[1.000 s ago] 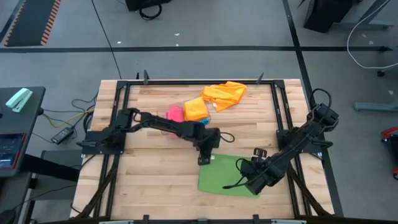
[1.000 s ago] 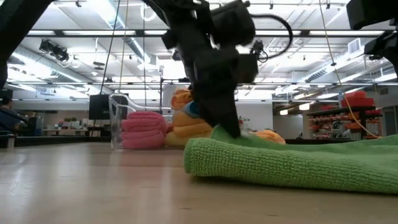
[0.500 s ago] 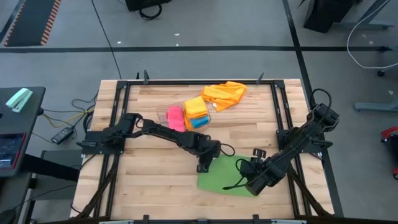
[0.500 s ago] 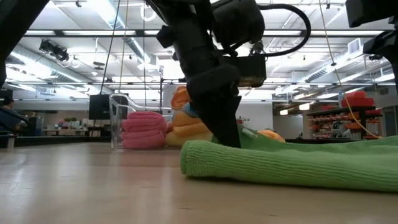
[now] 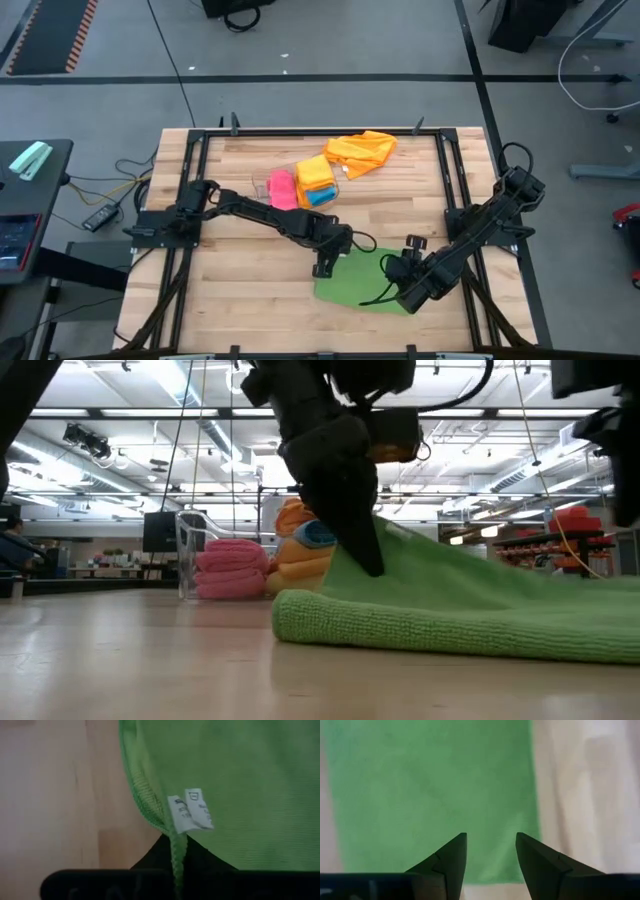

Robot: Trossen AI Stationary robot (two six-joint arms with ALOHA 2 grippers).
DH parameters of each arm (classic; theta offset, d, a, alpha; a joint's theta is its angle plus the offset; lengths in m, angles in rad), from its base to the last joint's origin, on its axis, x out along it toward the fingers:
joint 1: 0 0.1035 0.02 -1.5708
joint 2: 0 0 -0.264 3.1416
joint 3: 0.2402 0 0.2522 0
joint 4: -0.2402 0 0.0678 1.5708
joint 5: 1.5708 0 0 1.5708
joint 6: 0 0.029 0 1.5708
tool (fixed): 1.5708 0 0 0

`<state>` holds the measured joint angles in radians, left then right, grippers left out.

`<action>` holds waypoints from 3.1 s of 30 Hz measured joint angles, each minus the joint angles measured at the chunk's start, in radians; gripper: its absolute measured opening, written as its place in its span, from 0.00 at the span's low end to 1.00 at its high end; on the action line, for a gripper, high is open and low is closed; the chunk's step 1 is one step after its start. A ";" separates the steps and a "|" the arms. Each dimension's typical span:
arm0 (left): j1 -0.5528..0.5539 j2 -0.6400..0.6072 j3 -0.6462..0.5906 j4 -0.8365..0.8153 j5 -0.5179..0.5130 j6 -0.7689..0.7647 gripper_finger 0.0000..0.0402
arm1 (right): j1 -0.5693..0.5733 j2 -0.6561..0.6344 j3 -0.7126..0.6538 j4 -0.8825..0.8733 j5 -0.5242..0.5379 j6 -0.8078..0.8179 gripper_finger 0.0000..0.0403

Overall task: Fold microfiber towels
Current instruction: Fold the green microfiber cloth

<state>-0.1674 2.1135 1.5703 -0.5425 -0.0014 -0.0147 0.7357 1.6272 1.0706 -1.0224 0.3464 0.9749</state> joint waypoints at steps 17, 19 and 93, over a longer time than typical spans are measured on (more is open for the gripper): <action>-0.137 -0.015 0.000 -0.066 -0.303 0.105 0.04 | -0.311 -0.007 -0.022 0.293 -0.134 -0.477 0.53; -0.174 -0.015 0.000 -0.071 -0.389 0.132 0.03 | -0.342 -0.007 -0.033 0.367 -0.198 -0.546 0.54; -0.360 -0.015 0.002 -0.087 -0.761 0.254 0.07 | -0.444 0.104 -0.122 0.532 -0.741 -0.731 0.37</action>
<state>-0.5274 2.0987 1.5719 -0.6292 -0.7624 0.2398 0.2917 1.7313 0.9490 -0.4907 -0.3947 0.2435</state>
